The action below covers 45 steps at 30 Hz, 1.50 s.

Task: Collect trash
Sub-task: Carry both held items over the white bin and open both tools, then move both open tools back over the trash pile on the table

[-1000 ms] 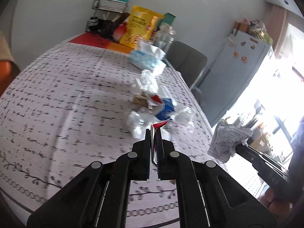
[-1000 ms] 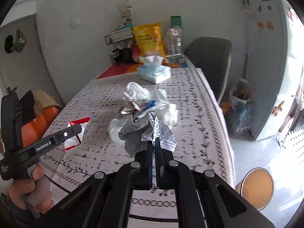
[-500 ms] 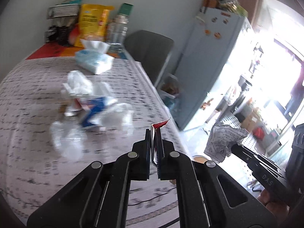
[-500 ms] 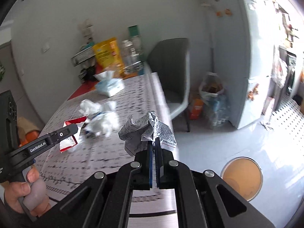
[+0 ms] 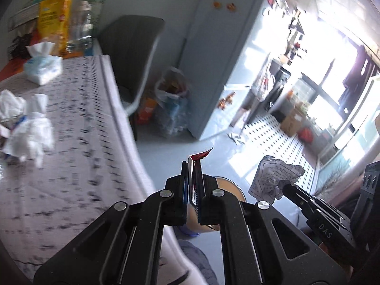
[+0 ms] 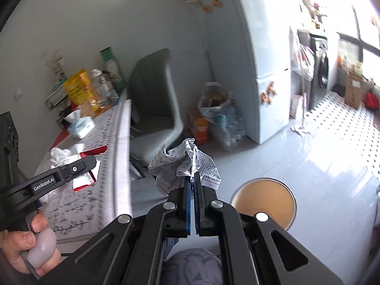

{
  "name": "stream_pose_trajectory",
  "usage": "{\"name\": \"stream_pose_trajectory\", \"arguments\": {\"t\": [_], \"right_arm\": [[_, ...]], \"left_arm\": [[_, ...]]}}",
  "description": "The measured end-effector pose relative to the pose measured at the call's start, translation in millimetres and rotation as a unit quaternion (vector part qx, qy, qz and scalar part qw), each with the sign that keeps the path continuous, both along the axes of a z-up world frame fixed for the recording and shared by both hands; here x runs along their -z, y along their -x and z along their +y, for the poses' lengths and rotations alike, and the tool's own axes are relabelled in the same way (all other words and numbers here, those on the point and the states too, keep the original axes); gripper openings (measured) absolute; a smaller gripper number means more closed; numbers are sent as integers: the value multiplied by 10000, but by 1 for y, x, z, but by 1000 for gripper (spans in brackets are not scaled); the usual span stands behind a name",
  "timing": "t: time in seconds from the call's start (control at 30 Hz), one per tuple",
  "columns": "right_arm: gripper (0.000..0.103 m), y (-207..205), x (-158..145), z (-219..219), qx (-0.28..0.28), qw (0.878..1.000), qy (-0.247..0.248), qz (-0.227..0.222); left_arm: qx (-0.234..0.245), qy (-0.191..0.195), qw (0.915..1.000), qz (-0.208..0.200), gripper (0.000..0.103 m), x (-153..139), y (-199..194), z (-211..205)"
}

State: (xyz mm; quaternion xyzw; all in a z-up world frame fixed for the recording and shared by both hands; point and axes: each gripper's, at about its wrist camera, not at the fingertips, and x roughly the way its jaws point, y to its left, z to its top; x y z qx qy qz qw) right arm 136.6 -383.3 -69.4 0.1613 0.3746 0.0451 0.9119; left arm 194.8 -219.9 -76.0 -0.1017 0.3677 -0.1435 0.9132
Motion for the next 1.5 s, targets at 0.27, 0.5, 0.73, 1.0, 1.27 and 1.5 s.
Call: {"name": "stream_pose_trajectory", "arguments": {"t": [0.27, 0.5, 0.73, 1.0, 1.27, 1.5], "right_arm": [[3, 1, 49, -60, 482, 9982, -140, 325], [3, -6, 102, -106, 952, 9924, -390, 676], [4, -31, 173, -131, 1193, 9857, -551, 1057], [49, -66, 244, -153, 1407, 9785, -823, 1261], [62, -23, 240, -193, 2164, 9636, -899, 1285], [66, 15, 227, -216, 2553, 9541, -977, 1218]], "left_arm": [[307, -47, 9991, 300, 6, 34, -22, -62], [606, -73, 9955, 720, 6, 82, -51, -116], [718, -187, 9918, 1045, 6, 126, -79, -151], [733, -28, 9871, 1422, 6, 166, -107, -173], [928, 352, 9793, 1764, 6, 195, -132, -204], [752, 920, 9737, 1945, 56, 194, -128, -202]]}}
